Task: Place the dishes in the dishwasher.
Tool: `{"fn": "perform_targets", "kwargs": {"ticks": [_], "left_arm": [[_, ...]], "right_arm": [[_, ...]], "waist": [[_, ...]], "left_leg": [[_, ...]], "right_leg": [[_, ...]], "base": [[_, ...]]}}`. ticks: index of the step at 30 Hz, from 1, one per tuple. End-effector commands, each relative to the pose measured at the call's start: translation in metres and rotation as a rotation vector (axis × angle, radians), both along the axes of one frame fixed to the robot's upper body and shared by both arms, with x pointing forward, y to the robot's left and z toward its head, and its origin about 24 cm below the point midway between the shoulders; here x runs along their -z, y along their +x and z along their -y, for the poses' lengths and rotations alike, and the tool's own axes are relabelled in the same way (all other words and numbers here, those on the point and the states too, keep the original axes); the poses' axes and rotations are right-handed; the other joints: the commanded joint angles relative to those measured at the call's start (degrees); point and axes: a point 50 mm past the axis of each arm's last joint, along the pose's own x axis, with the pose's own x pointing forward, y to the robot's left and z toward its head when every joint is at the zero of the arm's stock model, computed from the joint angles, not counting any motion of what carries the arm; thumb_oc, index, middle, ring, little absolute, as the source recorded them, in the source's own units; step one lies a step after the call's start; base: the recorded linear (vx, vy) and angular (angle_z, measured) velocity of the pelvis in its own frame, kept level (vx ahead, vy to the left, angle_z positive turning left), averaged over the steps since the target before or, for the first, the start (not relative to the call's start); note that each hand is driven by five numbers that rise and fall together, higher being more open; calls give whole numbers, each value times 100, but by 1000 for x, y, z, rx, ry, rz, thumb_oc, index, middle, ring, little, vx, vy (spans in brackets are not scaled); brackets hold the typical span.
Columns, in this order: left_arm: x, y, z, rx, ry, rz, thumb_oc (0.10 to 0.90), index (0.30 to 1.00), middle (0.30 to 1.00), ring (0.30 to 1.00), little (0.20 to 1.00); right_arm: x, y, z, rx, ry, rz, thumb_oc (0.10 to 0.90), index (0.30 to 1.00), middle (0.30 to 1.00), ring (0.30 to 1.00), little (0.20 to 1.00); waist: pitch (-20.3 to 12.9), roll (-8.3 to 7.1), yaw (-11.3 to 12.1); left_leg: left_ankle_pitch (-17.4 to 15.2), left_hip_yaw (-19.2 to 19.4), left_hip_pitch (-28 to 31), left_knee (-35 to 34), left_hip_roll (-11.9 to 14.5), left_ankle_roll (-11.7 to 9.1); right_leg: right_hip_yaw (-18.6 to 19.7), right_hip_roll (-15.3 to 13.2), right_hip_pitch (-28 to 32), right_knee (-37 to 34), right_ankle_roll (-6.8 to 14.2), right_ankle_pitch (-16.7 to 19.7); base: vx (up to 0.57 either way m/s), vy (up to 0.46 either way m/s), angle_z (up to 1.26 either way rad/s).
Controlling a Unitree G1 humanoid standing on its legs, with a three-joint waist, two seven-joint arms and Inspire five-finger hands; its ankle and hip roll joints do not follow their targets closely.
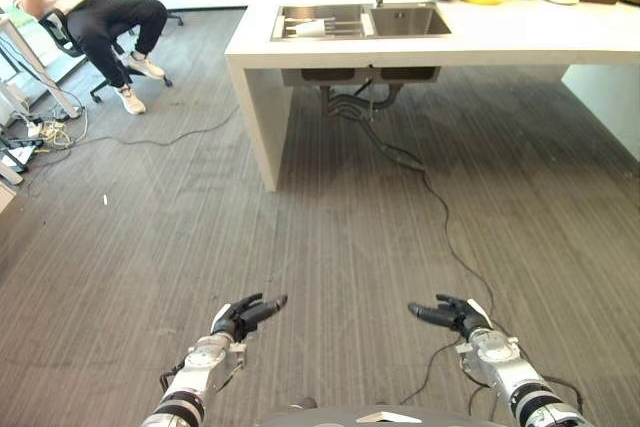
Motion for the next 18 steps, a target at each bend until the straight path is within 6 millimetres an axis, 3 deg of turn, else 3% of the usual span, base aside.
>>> {"fn": "perform_targets", "kwargs": {"ticks": [1,12,18], "left_arm": [[-10,19,-2,59,43,63,800,900,900,900,900],[-10,15,-2,80,96,63,800,900,900,900,900],[-3,10,7,90,93,27,800,900,900,900,900]], "right_arm": [[-14,19,9,11,-15,86,800,900,900,900,900],[-8,13,2,5,18,63,800,900,900,900,900],[6,-3,-4,72,80,-4,800,900,900,900,900]], "waist": [[29,-26,98],[-5,-49,147],[-22,-50,154]], "left_leg": [[5,110,43,-214,400,-605],[-13,72,84,-214,387,-585],[-10,62,67,-214,384,-586]], "right_leg": [[323,-710,249,-435,968,-34],[311,-702,294,-435,940,-63],[256,-715,302,-435,929,-71]], "base": [[0,0,0],[3,1,-1],[0,0,0]]}}
